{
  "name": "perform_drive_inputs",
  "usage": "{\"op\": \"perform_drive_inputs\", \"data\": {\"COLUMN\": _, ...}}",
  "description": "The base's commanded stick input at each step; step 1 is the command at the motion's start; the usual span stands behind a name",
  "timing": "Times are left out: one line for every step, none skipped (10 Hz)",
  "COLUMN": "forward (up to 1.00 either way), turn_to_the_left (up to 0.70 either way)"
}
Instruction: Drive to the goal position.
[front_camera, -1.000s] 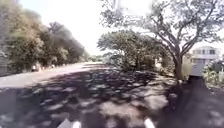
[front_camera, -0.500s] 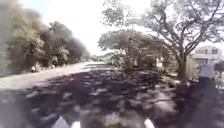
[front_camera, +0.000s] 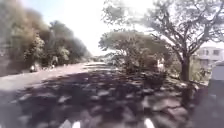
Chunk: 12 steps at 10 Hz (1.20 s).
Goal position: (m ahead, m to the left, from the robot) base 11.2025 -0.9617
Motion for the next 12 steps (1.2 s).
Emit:
{"op": "perform_drive_inputs", "data": {"forward": 0.50, "turn_to_the_left": 0.00}}
{"op": "perform_drive_inputs", "data": {"forward": 0.50, "turn_to_the_left": 0.00}}
{"op": "perform_drive_inputs", "data": {"forward": 0.50, "turn_to_the_left": 0.00}}
{"op": "perform_drive_inputs", "data": {"forward": 0.50, "turn_to_the_left": 0.00}}
{"op": "perform_drive_inputs", "data": {"forward": 0.50, "turn_to_the_left": 0.00}}
{"op": "perform_drive_inputs", "data": {"forward": 0.50, "turn_to_the_left": 0.00}}
{"op": "perform_drive_inputs", "data": {"forward": 0.50, "turn_to_the_left": 0.00}}
{"op": "perform_drive_inputs", "data": {"forward": 0.50, "turn_to_the_left": 0.00}}
{"op": "perform_drive_inputs", "data": {"forward": 0.50, "turn_to_the_left": 0.00}}
{"op": "perform_drive_inputs", "data": {"forward": 0.50, "turn_to_the_left": 0.00}}
{"op": "perform_drive_inputs", "data": {"forward": 0.50, "turn_to_the_left": 0.00}}
{"op": "perform_drive_inputs", "data": {"forward": 0.50, "turn_to_the_left": 0.00}}
